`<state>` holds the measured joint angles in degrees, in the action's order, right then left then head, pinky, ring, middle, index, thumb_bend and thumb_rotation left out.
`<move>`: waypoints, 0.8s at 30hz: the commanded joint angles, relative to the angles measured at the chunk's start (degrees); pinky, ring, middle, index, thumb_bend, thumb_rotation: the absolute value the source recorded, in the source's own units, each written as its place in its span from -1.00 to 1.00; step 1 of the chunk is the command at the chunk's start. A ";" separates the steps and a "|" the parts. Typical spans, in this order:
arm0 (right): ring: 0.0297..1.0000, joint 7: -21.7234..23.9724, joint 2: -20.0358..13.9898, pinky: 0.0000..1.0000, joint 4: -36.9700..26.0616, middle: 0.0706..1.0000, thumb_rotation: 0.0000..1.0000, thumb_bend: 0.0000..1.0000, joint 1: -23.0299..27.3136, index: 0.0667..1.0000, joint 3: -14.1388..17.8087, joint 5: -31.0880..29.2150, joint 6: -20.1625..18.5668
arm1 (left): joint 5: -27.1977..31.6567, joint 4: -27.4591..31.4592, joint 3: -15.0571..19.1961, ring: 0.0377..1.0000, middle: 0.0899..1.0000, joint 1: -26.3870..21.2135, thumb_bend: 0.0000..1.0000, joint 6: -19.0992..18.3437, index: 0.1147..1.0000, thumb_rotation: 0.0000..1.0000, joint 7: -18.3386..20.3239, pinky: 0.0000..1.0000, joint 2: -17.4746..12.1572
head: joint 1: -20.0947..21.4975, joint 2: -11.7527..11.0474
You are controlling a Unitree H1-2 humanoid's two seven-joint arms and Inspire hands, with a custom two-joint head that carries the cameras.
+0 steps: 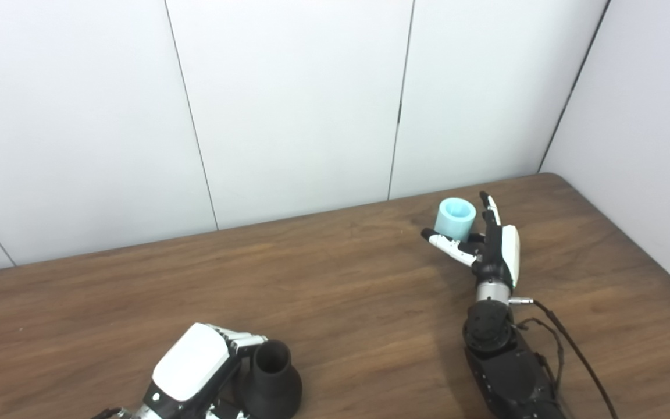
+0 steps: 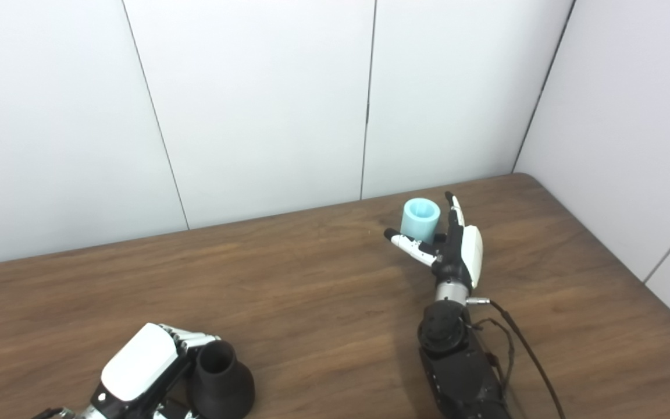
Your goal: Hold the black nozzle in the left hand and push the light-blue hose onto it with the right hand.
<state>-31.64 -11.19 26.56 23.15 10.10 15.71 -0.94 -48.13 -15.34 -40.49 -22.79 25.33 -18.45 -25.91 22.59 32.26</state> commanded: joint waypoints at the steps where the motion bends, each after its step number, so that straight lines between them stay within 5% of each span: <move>1: 0.84 -0.49 -1.02 0.67 -0.75 0.89 -0.27 0.92 1.48 0.87 0.33 0.10 1.78 | -2.17 -1.97 -2.95 -0.47 -0.24 4.22 0.04 1.55 -0.07 -1.00 3.18 -0.58 -0.17 | -0.08 0.06; 7: 0.87 -1.44 -1.03 0.71 -0.82 0.92 -0.28 0.93 1.61 0.88 0.31 0.73 2.02 | -2.21 -2.06 -2.90 -0.62 -0.30 4.20 0.03 1.55 -0.07 -1.00 2.97 -0.68 -0.14 | -0.10 -0.10; 19: 0.81 -2.70 -1.88 0.64 -1.38 0.88 -0.29 0.93 1.77 0.85 0.39 2.45 1.94 | -1.45 -2.23 -3.25 -0.58 -0.29 4.03 0.03 1.57 -0.07 -1.00 3.16 -0.64 -0.28 | 0.07 -0.12; 24: 0.99 -2.69 -2.37 0.97 -2.16 0.94 -0.22 0.93 1.56 0.90 0.28 2.85 2.20 | -1.62 -2.79 -3.63 -0.60 -0.30 3.62 0.03 1.57 -0.08 -1.00 2.63 -0.67 -0.08 | 0.14 -0.38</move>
<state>-33.56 -11.74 26.54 23.10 10.21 17.49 -0.54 -48.09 -15.34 -40.88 -22.98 25.36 -18.47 -25.81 22.68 31.82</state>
